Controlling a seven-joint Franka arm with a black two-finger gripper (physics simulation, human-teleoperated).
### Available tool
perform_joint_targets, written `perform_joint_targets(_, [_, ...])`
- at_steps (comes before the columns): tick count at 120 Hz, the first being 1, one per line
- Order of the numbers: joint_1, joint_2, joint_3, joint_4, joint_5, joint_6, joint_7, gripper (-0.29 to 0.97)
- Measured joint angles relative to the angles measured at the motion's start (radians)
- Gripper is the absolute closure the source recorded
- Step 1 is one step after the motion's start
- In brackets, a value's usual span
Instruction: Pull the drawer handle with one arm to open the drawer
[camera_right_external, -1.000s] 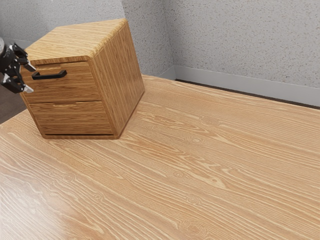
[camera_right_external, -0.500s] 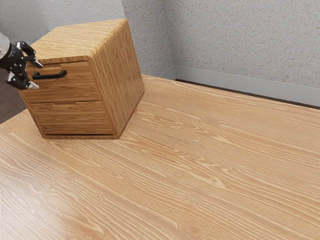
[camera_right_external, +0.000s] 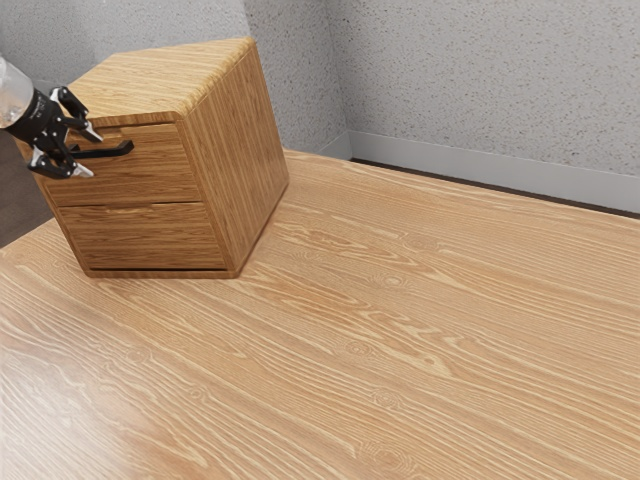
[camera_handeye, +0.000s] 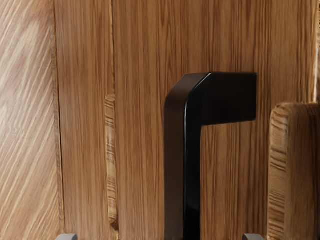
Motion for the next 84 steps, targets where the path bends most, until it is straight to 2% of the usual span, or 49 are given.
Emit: perform_joint_targets(84, [0.013,0.000,0.005,-0.009,-0.005,0.001,0.048,0.49])
